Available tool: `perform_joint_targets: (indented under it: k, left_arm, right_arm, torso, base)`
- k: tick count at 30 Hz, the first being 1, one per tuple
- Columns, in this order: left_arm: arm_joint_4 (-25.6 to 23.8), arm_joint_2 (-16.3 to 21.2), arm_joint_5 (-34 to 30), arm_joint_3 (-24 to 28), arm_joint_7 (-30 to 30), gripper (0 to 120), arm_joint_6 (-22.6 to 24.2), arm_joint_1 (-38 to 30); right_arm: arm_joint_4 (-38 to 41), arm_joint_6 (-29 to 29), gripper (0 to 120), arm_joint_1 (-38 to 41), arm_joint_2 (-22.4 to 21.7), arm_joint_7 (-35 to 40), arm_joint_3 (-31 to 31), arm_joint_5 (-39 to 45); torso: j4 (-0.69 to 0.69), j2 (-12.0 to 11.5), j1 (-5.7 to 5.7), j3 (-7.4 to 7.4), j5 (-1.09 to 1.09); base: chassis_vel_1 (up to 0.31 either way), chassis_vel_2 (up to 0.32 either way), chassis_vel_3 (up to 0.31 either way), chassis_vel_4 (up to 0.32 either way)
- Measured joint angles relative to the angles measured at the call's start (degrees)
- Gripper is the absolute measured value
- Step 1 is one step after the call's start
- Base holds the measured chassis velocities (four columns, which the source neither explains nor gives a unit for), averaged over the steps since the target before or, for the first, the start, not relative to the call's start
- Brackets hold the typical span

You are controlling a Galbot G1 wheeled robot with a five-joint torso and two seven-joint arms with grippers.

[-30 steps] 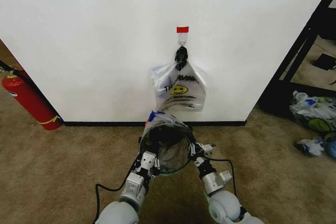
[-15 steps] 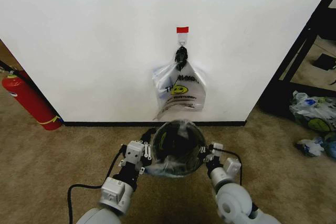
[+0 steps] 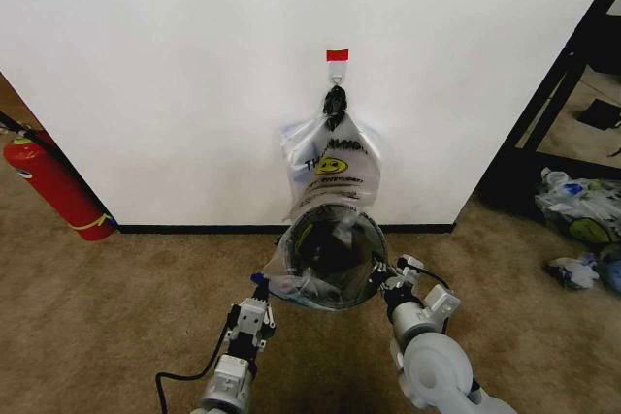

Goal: Pick up the garbage bag from the wall and place it over the trash bin.

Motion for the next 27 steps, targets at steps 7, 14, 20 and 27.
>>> perform_joint_targets:
  k: [7,14,20,27]
  left_arm:
    - [3.2,-0.6,0.0,0.4,0.3,0,0.1,-1.4]
    - [4.7,-1.1,-0.3,0.6,0.4,0,0.6,-2.1]
    - [6.4,-1.2,-0.5,0.5,0.5,0,0.9,-3.3]
    - [8.7,-1.4,-0.5,-0.2,0.4,0,-0.1,-4.5]
  right_arm:
    - [0.5,0.0,0,-0.8,0.4,0.0,-0.9,0.5]
    - [0.6,0.6,0,-1.0,1.1,-0.1,-3.1,0.9]
    - [0.9,1.0,0,-0.6,1.8,-0.1,-3.8,1.0]
    - [1.5,1.2,0,-0.9,2.1,-0.1,-3.6,1.5]
  torso:
    - [0.01,0.0,0.0,0.0,-0.01]
    - [0.01,0.0,0.0,0.0,0.0]
    - [0.01,0.0,0.0,0.0,-0.01]
    - [0.01,0.0,0.0,0.0,-0.01]
  base:
    - [0.0,0.0,0.0,0.0]
    - [0.0,0.0,0.0,0.0]
    - [0.0,0.0,0.0,0.0]
    - [0.0,0.0,0.0,0.0]
